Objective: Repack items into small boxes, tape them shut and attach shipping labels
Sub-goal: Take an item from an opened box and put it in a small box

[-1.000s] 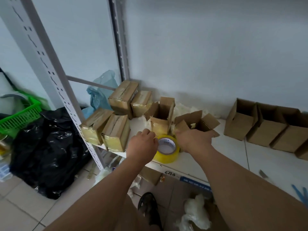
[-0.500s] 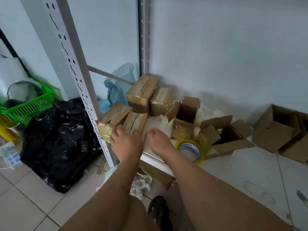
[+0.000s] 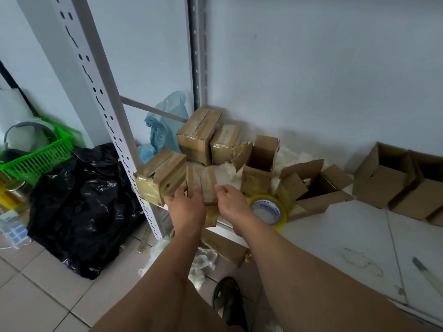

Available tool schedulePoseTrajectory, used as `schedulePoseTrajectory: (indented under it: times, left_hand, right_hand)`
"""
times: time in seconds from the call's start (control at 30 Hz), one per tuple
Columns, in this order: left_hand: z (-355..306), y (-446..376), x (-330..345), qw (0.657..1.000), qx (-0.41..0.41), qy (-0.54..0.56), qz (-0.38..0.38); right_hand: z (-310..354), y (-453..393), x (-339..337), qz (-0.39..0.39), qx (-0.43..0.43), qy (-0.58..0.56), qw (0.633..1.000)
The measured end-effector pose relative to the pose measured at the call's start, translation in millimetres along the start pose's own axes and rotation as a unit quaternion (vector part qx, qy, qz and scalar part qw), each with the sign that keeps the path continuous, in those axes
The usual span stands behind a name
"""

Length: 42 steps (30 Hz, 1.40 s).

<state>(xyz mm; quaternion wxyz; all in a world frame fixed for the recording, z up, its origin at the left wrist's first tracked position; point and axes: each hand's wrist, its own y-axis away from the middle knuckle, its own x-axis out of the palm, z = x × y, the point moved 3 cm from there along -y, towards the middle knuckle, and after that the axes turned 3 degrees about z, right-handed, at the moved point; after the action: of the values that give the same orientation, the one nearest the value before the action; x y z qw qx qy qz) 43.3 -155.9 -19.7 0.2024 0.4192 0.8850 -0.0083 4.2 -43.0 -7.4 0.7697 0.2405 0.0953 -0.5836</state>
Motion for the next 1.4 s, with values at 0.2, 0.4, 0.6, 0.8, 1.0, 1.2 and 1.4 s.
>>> schedulePoseTrajectory:
  times: [0.2,0.4,0.6,0.8,1.0,1.2,1.4]
  left_hand:
    - [-13.6,53.7,-2.8,0.998,0.055,0.040,0.002]
    - [-22.4,119.7,13.9,0.990,0.116,0.082,0.028]
    - [-27.1,195.4,55.9,0.980,0.136,0.101,0.100]
    - [-36.4,255.3,112.7,0.966,0.137,0.093,0.200]
    - [-42.9,277.5,169.1,0.936,0.165,0.054,0.306]
    - [-53.0,262.7,216.2,0.915,0.158,0.036,0.370]
    - [-58.9,237.0,244.5,0.917,0.096,0.011,0.388]
  right_hand:
    - [-5.8,39.0,-28.7,-0.037,-0.017,-0.001,0.999]
    - [-33.9,89.8,-66.2,-0.103,-0.002,-0.040,0.994]
    - [-72.0,148.3,-139.1,-0.184,-0.006,0.017,0.983]
    - [-121.4,192.8,-211.1,-0.253,0.033,0.036,0.966]
    - [-164.7,204.0,-256.6,-0.309,0.092,0.029,0.946]
    - [-188.8,186.8,-282.4,-0.315,0.110,0.019,0.942]
    - [-209.7,157.4,-289.9,-0.266,0.121,-0.012,0.956]
